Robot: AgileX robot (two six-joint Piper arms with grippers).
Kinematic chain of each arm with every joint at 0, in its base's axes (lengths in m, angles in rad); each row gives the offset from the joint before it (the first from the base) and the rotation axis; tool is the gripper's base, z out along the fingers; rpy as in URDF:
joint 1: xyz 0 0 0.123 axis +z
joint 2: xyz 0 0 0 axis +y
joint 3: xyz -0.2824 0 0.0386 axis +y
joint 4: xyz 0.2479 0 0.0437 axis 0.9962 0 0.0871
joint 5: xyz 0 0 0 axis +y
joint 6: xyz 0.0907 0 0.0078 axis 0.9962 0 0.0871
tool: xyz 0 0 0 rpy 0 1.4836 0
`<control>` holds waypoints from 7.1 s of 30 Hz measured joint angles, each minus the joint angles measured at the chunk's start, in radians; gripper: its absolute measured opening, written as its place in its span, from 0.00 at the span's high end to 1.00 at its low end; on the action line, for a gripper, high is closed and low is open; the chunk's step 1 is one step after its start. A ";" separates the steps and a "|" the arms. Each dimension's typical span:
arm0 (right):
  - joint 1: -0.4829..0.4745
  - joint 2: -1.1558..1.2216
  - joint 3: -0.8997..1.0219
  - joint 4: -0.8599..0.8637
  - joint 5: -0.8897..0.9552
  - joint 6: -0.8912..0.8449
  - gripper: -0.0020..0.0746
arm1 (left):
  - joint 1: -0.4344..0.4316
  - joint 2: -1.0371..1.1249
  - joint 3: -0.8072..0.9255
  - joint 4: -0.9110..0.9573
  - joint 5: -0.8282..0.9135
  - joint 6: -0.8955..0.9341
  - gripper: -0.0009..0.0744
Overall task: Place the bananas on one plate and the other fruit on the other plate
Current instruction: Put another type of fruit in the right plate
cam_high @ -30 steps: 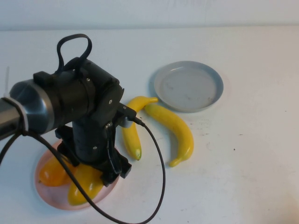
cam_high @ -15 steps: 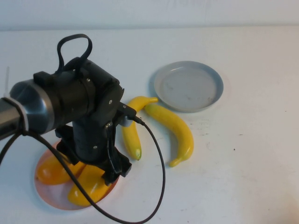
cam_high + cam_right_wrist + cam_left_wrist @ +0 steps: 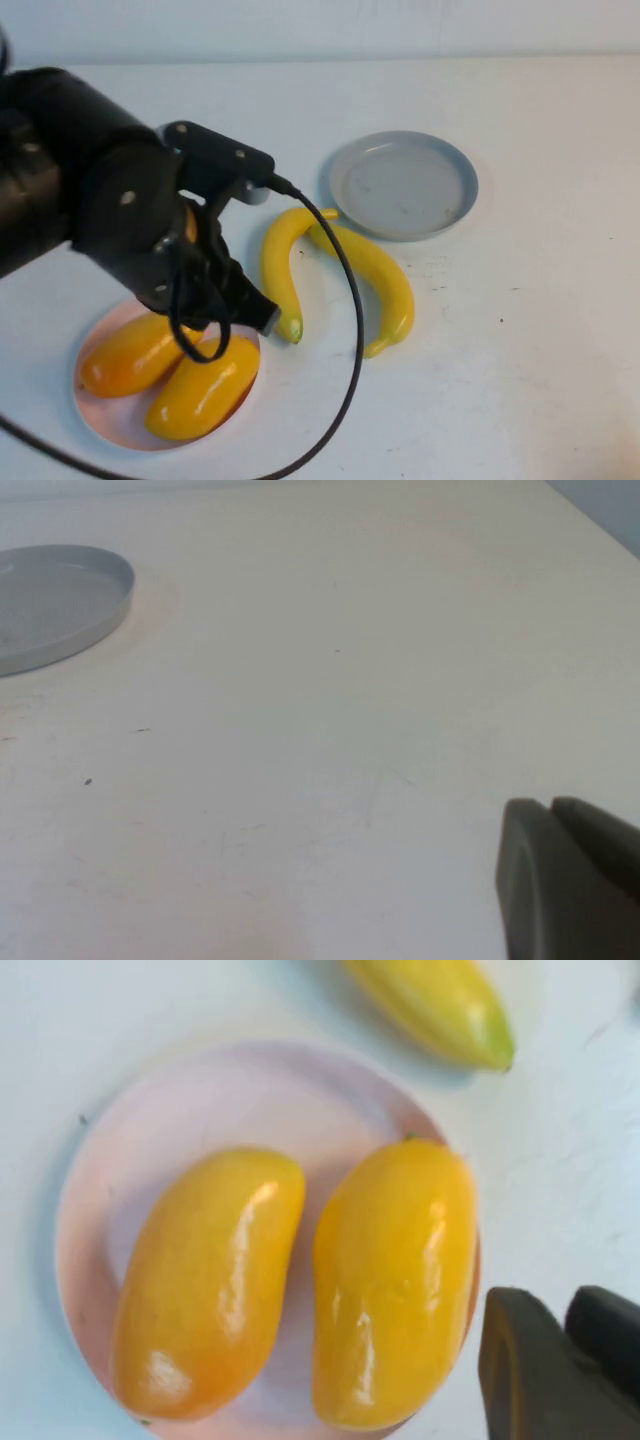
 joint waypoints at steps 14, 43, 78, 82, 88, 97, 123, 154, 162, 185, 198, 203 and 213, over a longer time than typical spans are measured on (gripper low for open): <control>0.000 0.000 0.000 0.000 0.000 0.000 1.00 | -0.002 -0.506 0.462 0.026 -0.452 -0.015 0.99; 0.000 0.000 0.000 0.000 0.000 0.000 1.00 | 0.305 -1.017 1.025 -0.139 -1.216 0.263 0.99; 0.000 0.000 0.000 0.000 0.000 0.000 1.00 | 0.567 -1.454 1.244 -0.124 -0.721 0.200 0.99; 0.000 0.000 0.000 0.000 0.000 0.000 1.00 | 0.567 -1.454 1.244 -0.122 -0.721 0.200 0.99; 0.000 0.000 0.000 0.000 0.000 0.000 1.00 | 0.567 -1.454 1.244 -0.120 -0.721 0.200 0.99; 0.000 0.000 0.000 0.000 0.000 0.000 1.00 | 0.567 -1.454 1.244 -0.118 -0.721 0.200 0.99; 0.000 0.072 -0.187 0.492 0.028 0.040 1.00 | 0.567 -1.454 1.244 -0.118 -0.721 0.200 0.99; 0.485 1.367 -1.008 0.385 0.561 -0.105 1.00 | 0.567 -1.454 1.244 -0.118 -0.721 0.200 0.99; 0.636 1.671 -1.288 0.334 0.603 -0.105 0.88 | 0.567 -1.454 1.244 -0.118 -0.721 0.200 0.99; 0.633 2.161 -1.799 0.081 0.731 0.026 0.38 | 0.567 -1.454 1.244 -0.118 -0.721 0.200 0.99; 0.633 2.183 -1.806 0.079 0.753 0.026 0.56 | 0.567 -1.454 1.244 -0.118 -0.721 0.200 0.99; 0.633 2.092 -1.806 0.070 0.766 0.060 0.56 | 0.567 -1.454 1.244 -0.118 -0.721 0.200 0.99; 0.485 2.066 -1.835 0.015 0.673 0.154 0.56 | 0.567 -1.454 1.244 -0.118 -0.721 0.200 0.99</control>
